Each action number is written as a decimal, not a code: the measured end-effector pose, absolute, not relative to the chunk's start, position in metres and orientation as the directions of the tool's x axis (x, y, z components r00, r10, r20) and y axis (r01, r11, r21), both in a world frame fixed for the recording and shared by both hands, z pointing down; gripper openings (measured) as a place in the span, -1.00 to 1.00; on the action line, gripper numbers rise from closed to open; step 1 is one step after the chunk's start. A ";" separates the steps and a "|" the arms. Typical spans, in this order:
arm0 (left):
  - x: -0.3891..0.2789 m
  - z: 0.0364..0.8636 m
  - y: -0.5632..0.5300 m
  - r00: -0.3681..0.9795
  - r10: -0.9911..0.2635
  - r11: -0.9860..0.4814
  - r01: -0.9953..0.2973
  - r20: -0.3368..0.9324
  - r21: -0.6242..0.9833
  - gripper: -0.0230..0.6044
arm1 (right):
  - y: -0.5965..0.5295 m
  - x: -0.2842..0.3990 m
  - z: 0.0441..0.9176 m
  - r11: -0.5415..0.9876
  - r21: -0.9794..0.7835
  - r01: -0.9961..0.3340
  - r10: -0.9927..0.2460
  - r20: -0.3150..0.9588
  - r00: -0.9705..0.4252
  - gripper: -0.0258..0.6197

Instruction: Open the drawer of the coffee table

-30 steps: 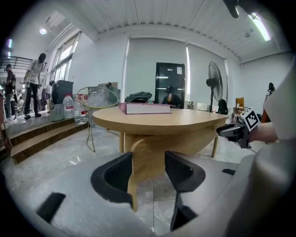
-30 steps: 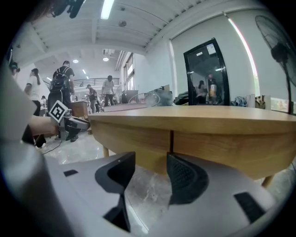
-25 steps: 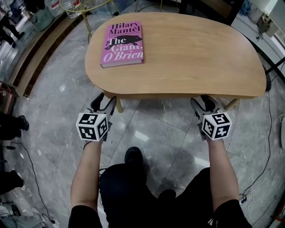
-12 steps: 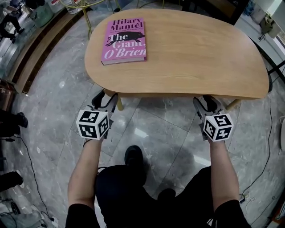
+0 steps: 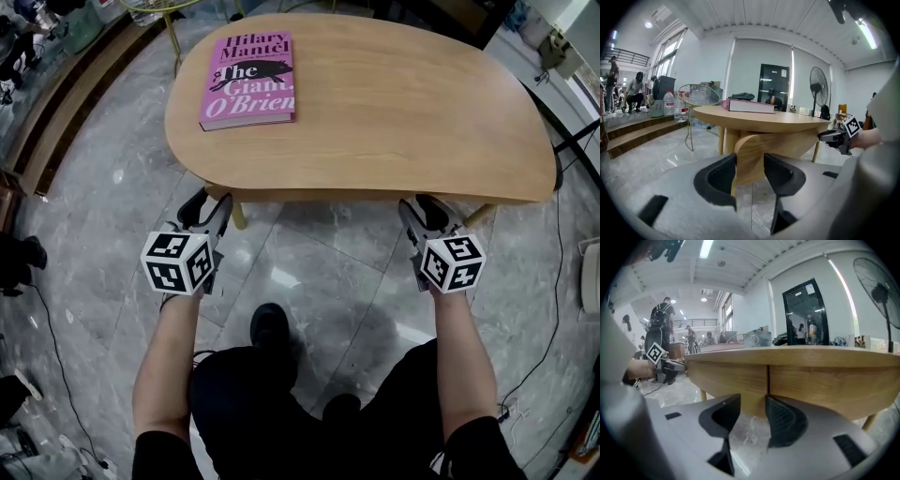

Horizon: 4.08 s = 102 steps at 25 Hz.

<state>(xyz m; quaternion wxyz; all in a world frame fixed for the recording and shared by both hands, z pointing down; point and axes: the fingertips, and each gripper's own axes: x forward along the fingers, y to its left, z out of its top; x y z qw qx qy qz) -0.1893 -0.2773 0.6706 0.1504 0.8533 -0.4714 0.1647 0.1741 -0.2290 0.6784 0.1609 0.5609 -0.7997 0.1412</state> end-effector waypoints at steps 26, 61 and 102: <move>-0.195 0.673 -0.230 0.515 -0.706 -0.552 -0.830 0.486 0.078 -0.39 | -0.188 0.174 0.676 0.355 -0.116 -0.928 -0.824 0.431 -0.369 -0.37; -0.189 0.664 -0.203 0.423 -0.639 -0.757 -0.495 0.642 -0.427 -0.41 | -0.165 0.166 0.641 0.615 0.315 -0.723 -0.736 0.559 -0.382 -0.37; -0.176 0.680 -0.164 0.406 -0.426 -0.902 -0.258 0.809 -0.346 -0.45 | -0.122 0.143 0.642 0.826 0.471 -0.310 -0.560 0.751 -0.351 -0.61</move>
